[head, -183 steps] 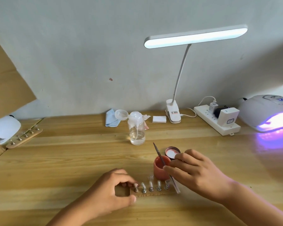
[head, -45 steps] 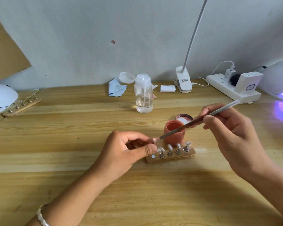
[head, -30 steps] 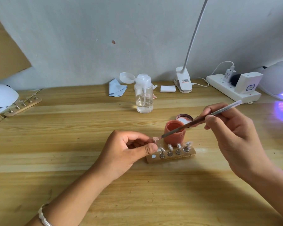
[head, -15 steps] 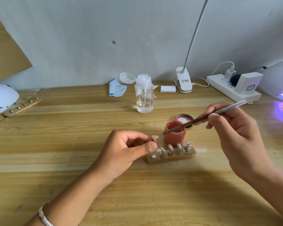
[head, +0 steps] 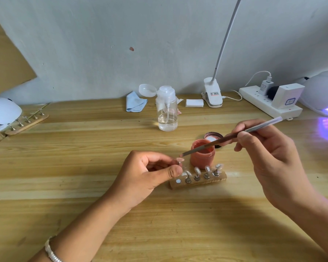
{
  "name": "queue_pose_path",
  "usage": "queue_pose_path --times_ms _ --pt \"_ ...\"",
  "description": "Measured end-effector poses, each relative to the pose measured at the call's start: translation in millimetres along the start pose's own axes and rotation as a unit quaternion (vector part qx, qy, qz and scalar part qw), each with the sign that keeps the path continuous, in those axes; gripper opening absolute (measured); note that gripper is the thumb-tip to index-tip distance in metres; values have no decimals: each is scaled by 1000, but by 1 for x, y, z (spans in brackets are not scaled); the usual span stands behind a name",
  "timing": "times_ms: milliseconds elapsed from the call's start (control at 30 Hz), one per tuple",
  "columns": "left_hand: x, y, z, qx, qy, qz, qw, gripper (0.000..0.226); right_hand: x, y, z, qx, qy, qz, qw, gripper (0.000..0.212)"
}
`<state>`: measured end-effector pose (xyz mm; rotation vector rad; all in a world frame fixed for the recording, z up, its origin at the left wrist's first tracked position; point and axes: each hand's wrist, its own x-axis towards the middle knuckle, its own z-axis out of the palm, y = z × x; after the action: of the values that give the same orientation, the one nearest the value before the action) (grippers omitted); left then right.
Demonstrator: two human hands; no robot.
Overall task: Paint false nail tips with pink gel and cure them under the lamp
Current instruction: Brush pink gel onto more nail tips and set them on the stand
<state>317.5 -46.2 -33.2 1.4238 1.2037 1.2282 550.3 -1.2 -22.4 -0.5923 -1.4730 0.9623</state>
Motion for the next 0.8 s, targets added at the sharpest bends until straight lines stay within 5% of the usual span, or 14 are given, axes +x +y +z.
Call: queue_pose_path --times_ms 800 --pt "0 0 0 29 -2 30 999 20 0 -2 1 -8 1 2 1000 15"
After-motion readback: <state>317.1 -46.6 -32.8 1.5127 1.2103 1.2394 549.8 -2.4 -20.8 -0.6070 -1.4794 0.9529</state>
